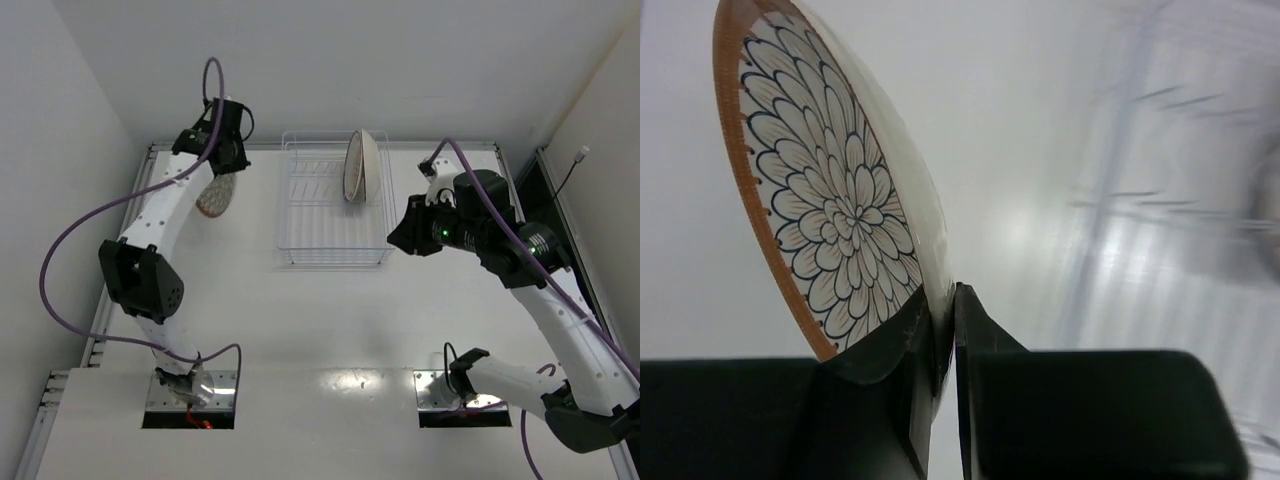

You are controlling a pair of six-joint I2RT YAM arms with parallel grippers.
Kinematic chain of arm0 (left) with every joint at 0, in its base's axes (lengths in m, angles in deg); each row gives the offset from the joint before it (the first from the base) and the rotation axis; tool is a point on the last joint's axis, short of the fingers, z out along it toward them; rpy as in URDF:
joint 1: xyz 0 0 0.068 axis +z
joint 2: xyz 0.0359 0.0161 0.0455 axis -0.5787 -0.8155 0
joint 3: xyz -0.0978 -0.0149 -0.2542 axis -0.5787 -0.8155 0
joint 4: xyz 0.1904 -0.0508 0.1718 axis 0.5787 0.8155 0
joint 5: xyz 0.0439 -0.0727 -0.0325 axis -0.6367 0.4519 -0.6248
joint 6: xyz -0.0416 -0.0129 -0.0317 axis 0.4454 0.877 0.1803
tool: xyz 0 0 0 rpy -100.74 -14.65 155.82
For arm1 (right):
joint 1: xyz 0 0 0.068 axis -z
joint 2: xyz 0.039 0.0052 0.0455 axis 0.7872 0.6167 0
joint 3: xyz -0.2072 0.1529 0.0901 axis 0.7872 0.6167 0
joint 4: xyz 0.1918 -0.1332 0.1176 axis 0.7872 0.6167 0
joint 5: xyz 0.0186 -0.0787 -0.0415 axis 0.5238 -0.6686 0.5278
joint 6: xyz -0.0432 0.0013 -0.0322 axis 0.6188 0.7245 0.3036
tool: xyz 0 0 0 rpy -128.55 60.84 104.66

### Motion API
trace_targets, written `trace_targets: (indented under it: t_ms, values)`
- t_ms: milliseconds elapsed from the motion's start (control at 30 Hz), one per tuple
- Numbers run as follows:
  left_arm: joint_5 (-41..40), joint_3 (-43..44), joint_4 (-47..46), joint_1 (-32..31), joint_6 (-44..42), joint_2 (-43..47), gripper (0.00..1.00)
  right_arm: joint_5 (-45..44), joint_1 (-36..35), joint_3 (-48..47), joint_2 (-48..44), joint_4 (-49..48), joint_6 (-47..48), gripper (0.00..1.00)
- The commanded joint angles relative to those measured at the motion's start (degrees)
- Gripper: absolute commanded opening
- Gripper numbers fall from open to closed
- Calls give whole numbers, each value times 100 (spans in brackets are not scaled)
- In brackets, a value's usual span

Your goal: Load the plates into the dish rack

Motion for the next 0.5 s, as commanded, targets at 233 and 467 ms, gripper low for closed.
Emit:
trace_targets:
  t_ms: [233, 467]
  values:
    - [3808, 190, -3144, 342, 1067, 1323, 0, -377, -49, 83, -479, 129, 194, 16]
    - [5181, -357, -6265, 273, 2762, 736, 0, -807, -49, 135, -664, 332, 466, 16]
